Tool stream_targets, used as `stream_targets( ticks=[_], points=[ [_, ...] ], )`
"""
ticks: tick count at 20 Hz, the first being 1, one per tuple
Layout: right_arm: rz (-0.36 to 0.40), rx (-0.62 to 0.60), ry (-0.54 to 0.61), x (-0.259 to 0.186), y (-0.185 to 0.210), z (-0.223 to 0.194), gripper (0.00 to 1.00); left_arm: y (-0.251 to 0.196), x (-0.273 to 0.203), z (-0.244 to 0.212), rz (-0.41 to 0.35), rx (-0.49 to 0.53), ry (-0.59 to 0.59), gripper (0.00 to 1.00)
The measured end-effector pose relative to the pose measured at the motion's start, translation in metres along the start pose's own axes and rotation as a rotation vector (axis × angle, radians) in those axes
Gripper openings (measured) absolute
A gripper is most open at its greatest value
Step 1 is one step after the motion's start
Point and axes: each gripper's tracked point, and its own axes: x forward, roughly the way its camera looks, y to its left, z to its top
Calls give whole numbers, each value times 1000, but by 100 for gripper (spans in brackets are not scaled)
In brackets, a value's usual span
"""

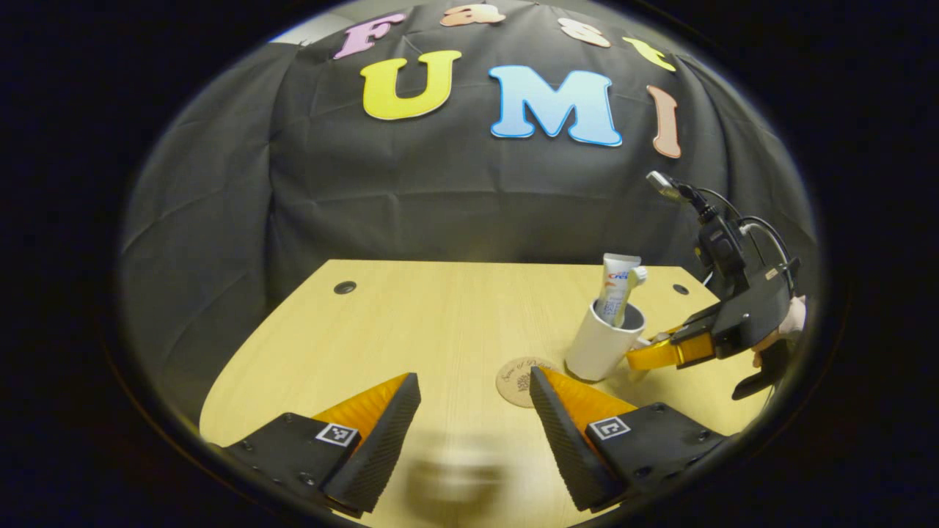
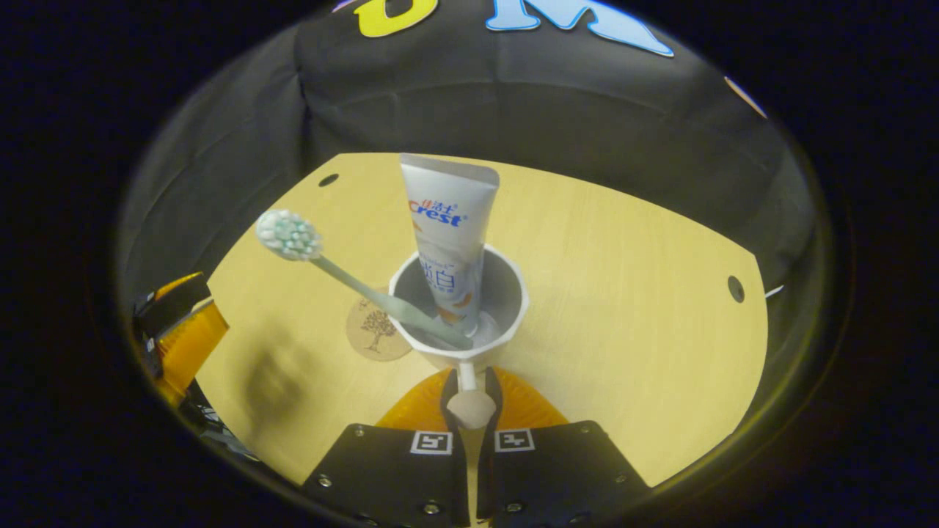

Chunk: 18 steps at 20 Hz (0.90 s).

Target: Put the toothbrush and toothpaste on the desktop into the cup, then pick up the cup and place it on the coaster on the desktop.

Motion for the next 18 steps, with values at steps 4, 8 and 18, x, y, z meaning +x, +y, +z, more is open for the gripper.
stream_targets(
  ticks=[4,8,18],
  points=[
    [22,-12,-14,-5,0,9,6,1,0,0,8,0,2,98],
    [41,-32,-16,-3,0,12,6,4,1,-2,23,-8,2,98],
    [86,-91,-22,-6,-4,17,6,31,-13,-15,52,-27,5,98]
  ],
)
